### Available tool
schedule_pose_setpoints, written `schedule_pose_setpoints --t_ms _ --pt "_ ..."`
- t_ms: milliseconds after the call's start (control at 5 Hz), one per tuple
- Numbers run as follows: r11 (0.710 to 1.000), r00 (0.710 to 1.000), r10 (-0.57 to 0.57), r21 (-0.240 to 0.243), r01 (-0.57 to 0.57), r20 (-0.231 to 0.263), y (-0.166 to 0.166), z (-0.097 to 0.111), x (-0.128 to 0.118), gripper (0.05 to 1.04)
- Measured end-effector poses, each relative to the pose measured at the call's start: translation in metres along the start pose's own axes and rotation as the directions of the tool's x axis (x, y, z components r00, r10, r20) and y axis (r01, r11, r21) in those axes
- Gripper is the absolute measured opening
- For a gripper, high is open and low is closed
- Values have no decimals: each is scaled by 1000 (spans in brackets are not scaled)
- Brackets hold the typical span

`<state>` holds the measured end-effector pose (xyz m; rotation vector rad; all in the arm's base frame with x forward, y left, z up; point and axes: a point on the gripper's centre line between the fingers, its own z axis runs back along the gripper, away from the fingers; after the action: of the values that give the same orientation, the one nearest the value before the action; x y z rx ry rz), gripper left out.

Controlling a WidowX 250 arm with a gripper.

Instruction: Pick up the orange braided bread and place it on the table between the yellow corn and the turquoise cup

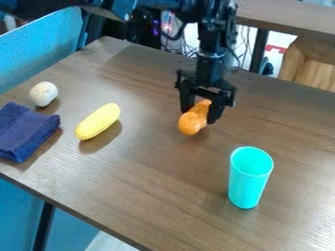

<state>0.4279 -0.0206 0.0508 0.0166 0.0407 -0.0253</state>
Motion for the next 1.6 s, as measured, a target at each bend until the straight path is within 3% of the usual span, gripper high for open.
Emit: schedule_pose_setpoints --t_ms 200,400,600,800,1200,1400,1600 --pt "1000 1000 2 -19 -2 -10 -3 -19 -8 798" --pt "999 999 1 -49 1 40 -5 -24 -8 857" --pt "999 1000 -5 -53 6 18 -6 -25 -6 1006" --pt "998 999 29 -64 -27 29 -9 -24 -10 1001" --pt "994 977 92 -76 -78 191 -6 55 -31 1000" --pt "995 981 94 -55 -86 172 1 73 -54 1000" --pt "991 990 118 54 -122 74 42 73 -73 1000"
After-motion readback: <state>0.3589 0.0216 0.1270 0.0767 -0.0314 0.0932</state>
